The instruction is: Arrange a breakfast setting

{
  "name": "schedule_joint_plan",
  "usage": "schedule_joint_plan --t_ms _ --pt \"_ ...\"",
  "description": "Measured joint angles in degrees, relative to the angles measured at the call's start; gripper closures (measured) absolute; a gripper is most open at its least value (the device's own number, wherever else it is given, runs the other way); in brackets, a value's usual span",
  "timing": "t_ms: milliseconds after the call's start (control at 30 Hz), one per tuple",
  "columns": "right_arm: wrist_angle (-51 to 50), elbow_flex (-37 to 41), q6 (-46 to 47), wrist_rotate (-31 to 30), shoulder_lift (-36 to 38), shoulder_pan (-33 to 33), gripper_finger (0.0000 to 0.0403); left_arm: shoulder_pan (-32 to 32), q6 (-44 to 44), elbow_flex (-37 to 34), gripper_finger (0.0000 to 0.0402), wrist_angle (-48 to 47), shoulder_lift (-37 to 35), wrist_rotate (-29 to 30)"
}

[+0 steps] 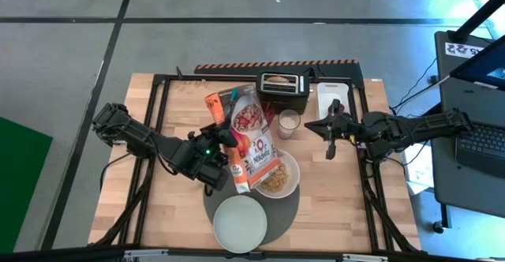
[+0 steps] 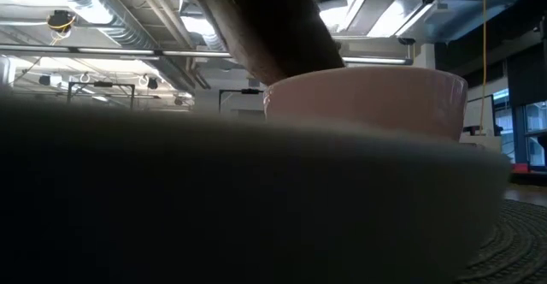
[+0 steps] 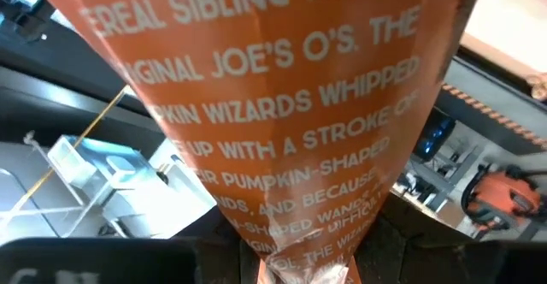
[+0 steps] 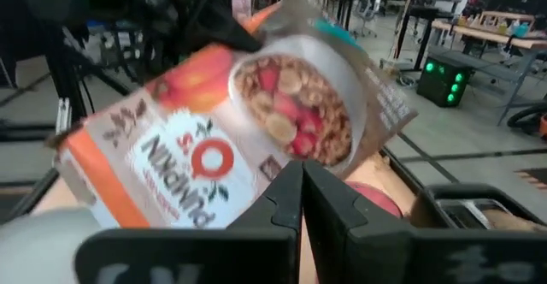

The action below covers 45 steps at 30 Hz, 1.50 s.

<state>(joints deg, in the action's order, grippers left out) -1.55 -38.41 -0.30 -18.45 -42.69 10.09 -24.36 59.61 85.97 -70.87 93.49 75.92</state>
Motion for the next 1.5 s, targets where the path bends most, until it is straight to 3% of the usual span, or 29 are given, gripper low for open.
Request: schedule_joint_plan --t_ms 267,500,767,933,1133,1300,1433,1500 --pt "15.33 -0.07 -0.13 4.61 -11.65 -0.1 0.0388 0.24 1.72 0.0 0.0276 0.8 0.02 -0.61" --pt "29.42 -0.63 0.34 9.59 -24.76 -5.2 0.0388 0.24 2.06 0.0 0.0276 1.52 0.02 -0.85" --pt "26.41 -10.32 2.26 22.68 -38.0 -6.8 0.0388 1.02 2.0 0.02 0.0276 2.02 0.02 -0.99" --pt "21.4 -16.4 -2.16 18.97 -38.44 -6.65 0.0388 1.66 2.01 0.02 0.0276 2.58 0.02 -0.98" --pt "-1.54 -24.52 -6.61 21.78 -39.96 -7.9 0.0388 2.09 2.12 0.02 0.0276 3.06 0.05 -1.29" --pt "5.92 -27.4 -10.8 17.11 -40.15 -7.39 0.0389 2.14 2.08 0.09 0.0276 3.22 0.04 -0.62" --pt "-2.09 -30.05 -10.79 17.67 -43.11 -8.33 0.0394 2.25 2.13 0.09 0.0276 3.38 0.04 -0.79" --pt "-1.16 -30.8 -12.36 17.13 -43.3 -8.24 0.0398 2.36 1.84 0.04 0.0276 3.25 0.07 -1.24"
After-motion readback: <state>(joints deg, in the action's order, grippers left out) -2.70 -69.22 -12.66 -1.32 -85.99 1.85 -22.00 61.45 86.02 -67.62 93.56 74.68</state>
